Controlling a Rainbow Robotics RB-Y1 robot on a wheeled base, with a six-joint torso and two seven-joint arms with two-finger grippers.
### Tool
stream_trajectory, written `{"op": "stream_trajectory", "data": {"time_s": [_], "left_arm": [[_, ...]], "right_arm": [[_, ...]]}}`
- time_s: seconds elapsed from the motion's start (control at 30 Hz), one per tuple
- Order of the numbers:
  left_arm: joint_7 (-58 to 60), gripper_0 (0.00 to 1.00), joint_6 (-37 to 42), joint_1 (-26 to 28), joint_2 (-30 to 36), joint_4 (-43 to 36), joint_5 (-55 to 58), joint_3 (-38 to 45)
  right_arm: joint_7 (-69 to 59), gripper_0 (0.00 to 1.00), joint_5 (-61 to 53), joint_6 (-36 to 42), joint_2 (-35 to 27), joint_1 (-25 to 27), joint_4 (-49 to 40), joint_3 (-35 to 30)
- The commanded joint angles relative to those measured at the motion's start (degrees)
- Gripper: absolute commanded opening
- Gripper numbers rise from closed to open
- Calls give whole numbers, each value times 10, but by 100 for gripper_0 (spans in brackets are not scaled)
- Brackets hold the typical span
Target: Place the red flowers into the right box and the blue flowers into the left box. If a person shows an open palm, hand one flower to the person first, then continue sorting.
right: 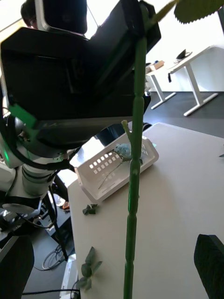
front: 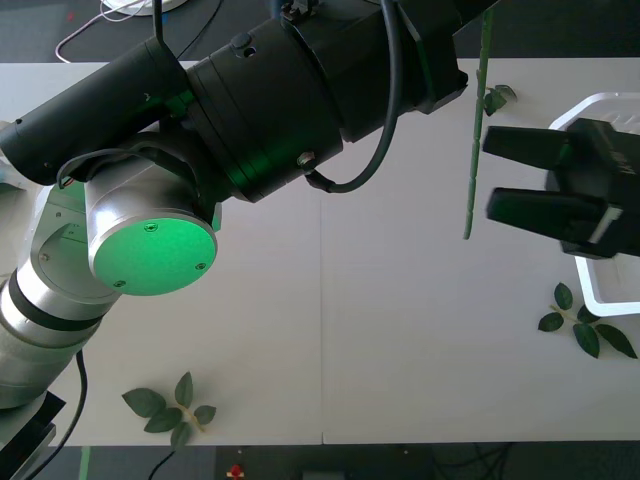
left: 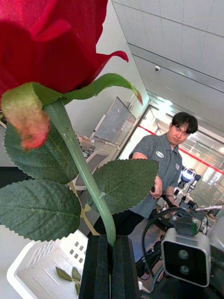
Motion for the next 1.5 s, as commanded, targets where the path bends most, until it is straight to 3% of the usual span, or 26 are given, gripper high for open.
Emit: {"op": "stream_trajectory", "data": {"time_s": [0.03,0.5,0.53,0.57,0.6,1.2,1.23,1.27,1.3,1.5], "left_arm": [[-38,0,-10,-20,2,-25,-1,-8],[-38,0,-10,-20,2,-25,-1,-8],[-38,0,-10,-20,2,-25,-1,-8],[-38,0,-10,-20,2,-25,-1,-8],[-38,0,-10,-20,2,-25,-1,-8],[-38,1,-10,-20,2,-25,-1,-8],[-38,13,-10,-20,2,-25,-1,-8],[-38,80,-10,-20,2,-25,-1,-8],[-38,100,-10,-20,2,-25,-1,-8],[-38,100,-10,-20,2,-25,-1,-8]], "right_arm": [[-2,100,5,-17,15,-42,7,39],[0,100,37,-40,44,-107,32,103],[1,87,37,-40,45,-110,33,106],[0,53,37,-40,46,-110,34,106],[-2,3,37,-40,46,-110,33,106],[-1,0,28,-40,46,-110,33,106],[-1,0,27,-40,46,-110,33,106],[-1,0,26,-40,46,-110,33,106],[0,0,25,-40,46,-110,33,106],[0,0,23,-40,46,-110,33,106]]}}
